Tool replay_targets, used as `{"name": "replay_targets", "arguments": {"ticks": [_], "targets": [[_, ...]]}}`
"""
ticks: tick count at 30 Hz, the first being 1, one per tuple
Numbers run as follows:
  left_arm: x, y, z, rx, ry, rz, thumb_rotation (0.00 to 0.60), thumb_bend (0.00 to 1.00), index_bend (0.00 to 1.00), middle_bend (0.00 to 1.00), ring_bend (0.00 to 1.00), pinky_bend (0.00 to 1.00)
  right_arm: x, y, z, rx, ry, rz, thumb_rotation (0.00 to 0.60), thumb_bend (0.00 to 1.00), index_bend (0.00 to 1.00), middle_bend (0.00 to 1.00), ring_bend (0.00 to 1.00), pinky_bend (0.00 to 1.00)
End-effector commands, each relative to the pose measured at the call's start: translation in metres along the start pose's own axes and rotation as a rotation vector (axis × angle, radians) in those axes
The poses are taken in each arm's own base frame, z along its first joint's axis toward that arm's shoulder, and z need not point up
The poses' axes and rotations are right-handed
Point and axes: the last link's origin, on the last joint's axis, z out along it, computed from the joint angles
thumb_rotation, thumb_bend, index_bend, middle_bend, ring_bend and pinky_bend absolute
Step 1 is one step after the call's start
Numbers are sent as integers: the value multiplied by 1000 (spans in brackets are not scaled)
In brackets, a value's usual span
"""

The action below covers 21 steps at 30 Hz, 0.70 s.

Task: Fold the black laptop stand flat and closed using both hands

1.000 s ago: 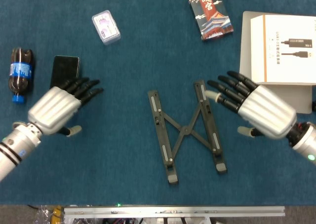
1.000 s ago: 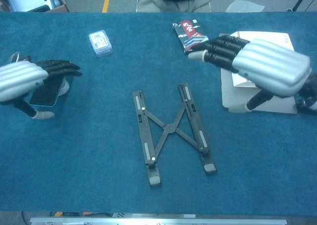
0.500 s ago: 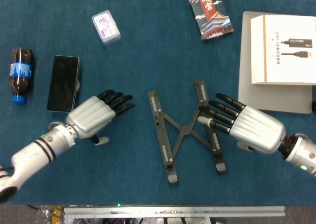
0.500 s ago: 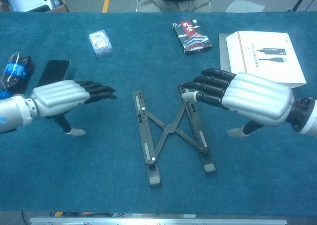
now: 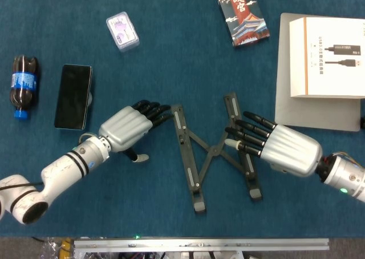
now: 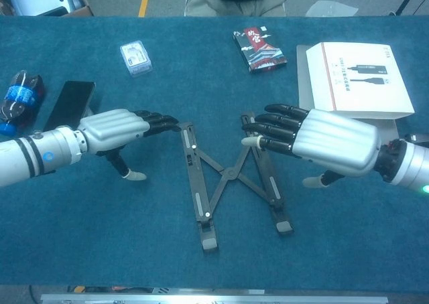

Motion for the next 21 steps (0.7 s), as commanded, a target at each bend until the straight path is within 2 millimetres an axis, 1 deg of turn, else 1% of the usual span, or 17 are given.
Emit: {"name": "replay_targets", "arguments": {"ticks": [1, 12, 17, 21], "targets": [[-2, 1, 7, 3, -1, -4, 505, 201, 0, 0, 0, 74, -2, -1, 4, 7, 13, 7, 600, 0, 0, 0, 0, 0], [-6, 6, 25, 11, 16, -35, 497, 201, 0, 0, 0, 74, -14, 0, 9, 26, 13, -28, 600, 0, 0, 0, 0, 0], [-10, 7, 29, 17, 52, -54, 498, 201, 0, 0, 0, 72, -16, 1, 10, 23, 23, -36, 600, 0, 0, 0, 0, 0], [-12, 6, 28, 14, 82, -72, 498, 201, 0, 0, 0, 47, -20, 3, 10, 2, 20, -33, 600, 0, 0, 0, 0, 0]]}}
